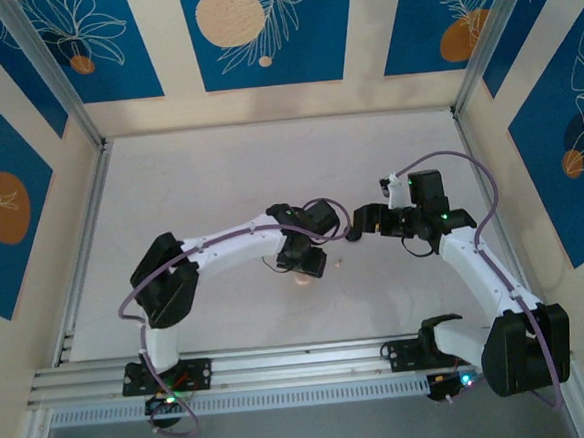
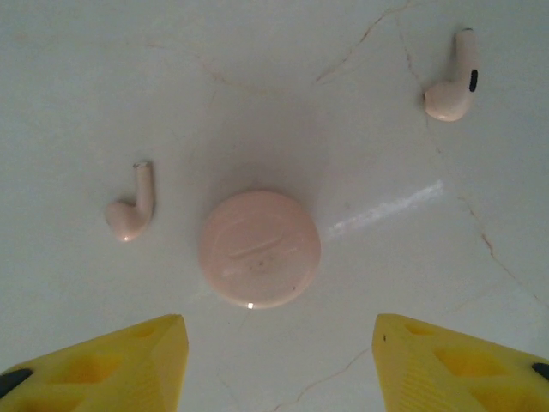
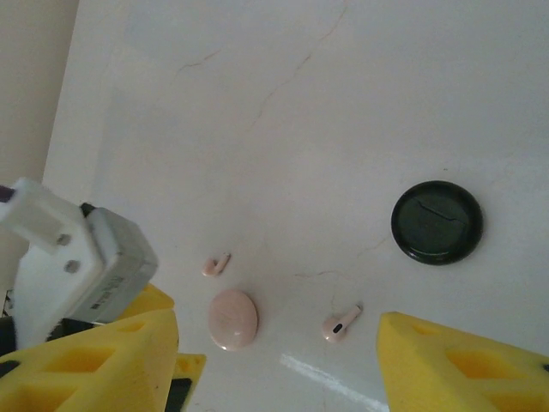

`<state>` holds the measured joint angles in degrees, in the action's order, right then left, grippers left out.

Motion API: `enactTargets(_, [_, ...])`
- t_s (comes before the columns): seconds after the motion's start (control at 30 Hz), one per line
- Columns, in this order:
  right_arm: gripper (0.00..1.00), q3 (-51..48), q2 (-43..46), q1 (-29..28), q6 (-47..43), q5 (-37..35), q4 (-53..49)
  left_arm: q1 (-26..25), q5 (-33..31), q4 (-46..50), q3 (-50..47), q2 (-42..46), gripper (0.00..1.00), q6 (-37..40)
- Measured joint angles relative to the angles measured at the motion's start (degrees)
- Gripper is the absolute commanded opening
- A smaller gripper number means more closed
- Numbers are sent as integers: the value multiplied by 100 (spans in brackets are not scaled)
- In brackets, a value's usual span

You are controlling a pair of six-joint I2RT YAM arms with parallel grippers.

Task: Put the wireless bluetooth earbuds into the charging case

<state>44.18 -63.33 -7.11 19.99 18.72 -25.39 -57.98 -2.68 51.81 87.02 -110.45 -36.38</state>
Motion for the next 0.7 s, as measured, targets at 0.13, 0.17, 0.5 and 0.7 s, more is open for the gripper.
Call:
enactTargets(0.13, [64,0,0,24,0,39,37,-13,-2,61,140,-236,60,2])
enactTargets(0.17, [64,-2,0,24,0,46,37,-13,-2,87,170,-284,61,2])
enactTargets(0.5, [64,-9,0,61,-2,111,39,-24,-39,315,546,-680,64,7])
enactTargets(0.7, [64,-63,0,105,-4,131,46,-24,-168,505,664,-872,65,28])
